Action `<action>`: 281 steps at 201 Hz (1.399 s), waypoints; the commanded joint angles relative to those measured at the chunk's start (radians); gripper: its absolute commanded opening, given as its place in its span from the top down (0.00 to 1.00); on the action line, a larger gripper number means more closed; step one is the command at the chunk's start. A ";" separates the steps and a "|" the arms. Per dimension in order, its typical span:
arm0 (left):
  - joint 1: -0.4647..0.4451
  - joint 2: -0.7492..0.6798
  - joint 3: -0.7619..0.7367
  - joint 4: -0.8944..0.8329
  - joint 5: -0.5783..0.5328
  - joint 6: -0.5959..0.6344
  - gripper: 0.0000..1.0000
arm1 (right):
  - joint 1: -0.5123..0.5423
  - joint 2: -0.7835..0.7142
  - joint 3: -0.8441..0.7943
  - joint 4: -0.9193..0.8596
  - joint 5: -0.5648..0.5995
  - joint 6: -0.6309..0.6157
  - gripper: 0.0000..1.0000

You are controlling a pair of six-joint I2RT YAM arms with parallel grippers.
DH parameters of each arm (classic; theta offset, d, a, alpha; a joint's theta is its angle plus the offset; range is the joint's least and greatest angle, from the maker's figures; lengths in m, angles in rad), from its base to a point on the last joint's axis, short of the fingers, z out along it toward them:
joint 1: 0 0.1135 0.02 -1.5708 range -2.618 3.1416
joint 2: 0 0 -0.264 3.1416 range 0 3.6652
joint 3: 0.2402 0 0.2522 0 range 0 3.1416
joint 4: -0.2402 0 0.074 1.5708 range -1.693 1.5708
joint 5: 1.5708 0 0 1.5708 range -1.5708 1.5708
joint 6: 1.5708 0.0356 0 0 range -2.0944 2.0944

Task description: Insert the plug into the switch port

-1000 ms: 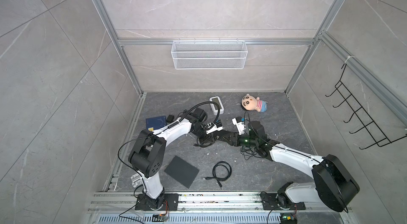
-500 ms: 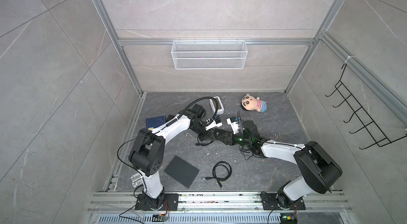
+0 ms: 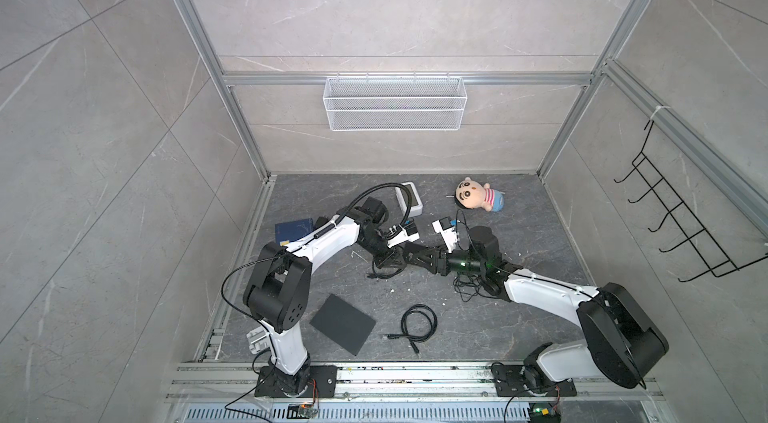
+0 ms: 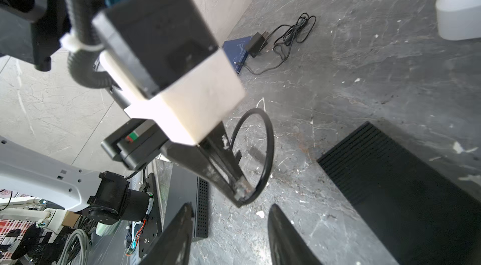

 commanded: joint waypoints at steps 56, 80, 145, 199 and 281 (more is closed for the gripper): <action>0.000 -0.012 0.035 -0.029 0.061 0.024 0.93 | 0.002 0.167 0.092 0.186 -0.083 0.068 0.53; -0.002 -0.010 0.041 -0.028 0.065 0.023 0.93 | 0.002 0.171 0.094 0.165 -0.086 0.054 0.57; -0.002 -0.006 0.047 -0.019 0.079 0.012 0.94 | 0.002 0.172 0.053 0.173 -0.108 0.054 0.62; -0.001 -0.005 0.048 -0.022 0.079 0.000 0.94 | 0.002 0.183 0.053 0.190 -0.115 0.066 0.82; -0.003 -0.140 -0.146 0.298 -0.133 -0.137 0.55 | -0.001 0.122 0.058 -0.016 -0.012 0.229 0.91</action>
